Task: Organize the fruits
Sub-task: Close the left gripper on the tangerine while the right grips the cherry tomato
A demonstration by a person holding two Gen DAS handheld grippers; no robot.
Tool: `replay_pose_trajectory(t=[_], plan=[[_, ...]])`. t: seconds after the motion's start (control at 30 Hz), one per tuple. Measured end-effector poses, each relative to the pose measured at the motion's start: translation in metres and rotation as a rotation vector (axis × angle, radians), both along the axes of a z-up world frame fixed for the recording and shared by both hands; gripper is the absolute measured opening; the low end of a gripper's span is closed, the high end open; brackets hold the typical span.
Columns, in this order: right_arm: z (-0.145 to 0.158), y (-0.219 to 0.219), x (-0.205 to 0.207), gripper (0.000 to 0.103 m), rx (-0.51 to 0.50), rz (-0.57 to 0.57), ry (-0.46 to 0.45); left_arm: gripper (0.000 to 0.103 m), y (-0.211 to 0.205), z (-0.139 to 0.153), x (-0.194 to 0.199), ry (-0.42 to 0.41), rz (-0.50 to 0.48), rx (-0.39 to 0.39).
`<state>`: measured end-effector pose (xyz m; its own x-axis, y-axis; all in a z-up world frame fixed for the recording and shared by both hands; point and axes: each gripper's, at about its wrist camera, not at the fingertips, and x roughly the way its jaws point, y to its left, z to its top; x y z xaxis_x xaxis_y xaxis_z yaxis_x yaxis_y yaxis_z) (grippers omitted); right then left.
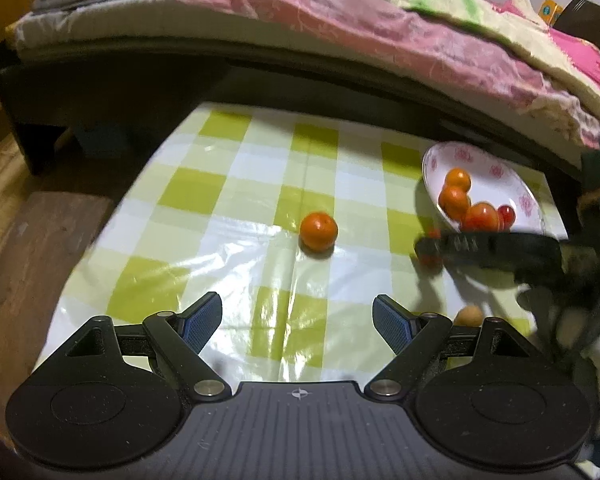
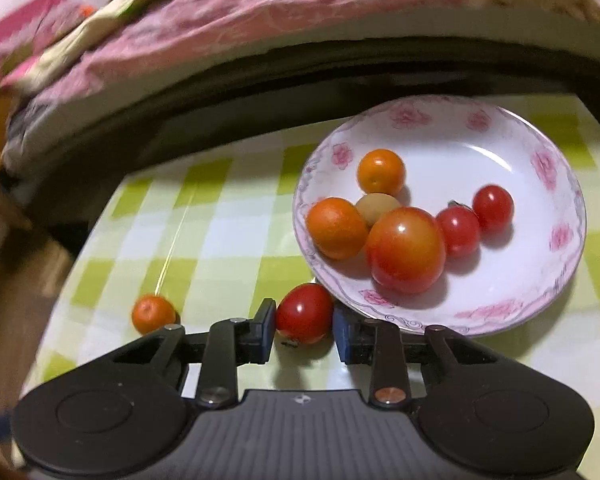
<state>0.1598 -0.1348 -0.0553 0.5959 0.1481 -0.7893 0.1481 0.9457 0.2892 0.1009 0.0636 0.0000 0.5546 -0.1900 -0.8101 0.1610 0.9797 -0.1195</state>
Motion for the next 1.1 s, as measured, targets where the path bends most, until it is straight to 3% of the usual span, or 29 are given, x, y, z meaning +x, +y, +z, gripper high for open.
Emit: replay_pose_trajectory(t=[0.17, 0.37, 0.57, 0.73, 0.83, 1.1], plan=[[0.011, -0.011, -0.022, 0.033, -0.057, 0.096, 0.010, 0.086, -0.009, -0.006, 0.021, -0.025, 0.001, 0.003], [0.028, -0.034, -0.055, 0.033, -0.068, 0.159, 0.009, 0.074, -0.027, -0.023, 0.054, -0.015, 0.026, -0.003], [0.030, -0.057, -0.068, 0.033, 0.017, 0.163, 0.006, 0.066, -0.041, -0.043, 0.077, -0.007, 0.043, 0.072], [0.029, -0.067, -0.069, 0.033, 0.018, 0.181, 0.005, 0.060, -0.045, -0.058, 0.085, -0.005, 0.060, 0.136], [0.030, -0.076, -0.072, 0.033, 0.023, 0.172, 0.002, 0.041, -0.048, -0.055, 0.088, -0.009, 0.056, 0.131], [0.032, -0.080, -0.078, 0.033, 0.013, 0.180, -0.004, 0.040, -0.051, -0.053, 0.078, -0.004, 0.026, 0.148]])
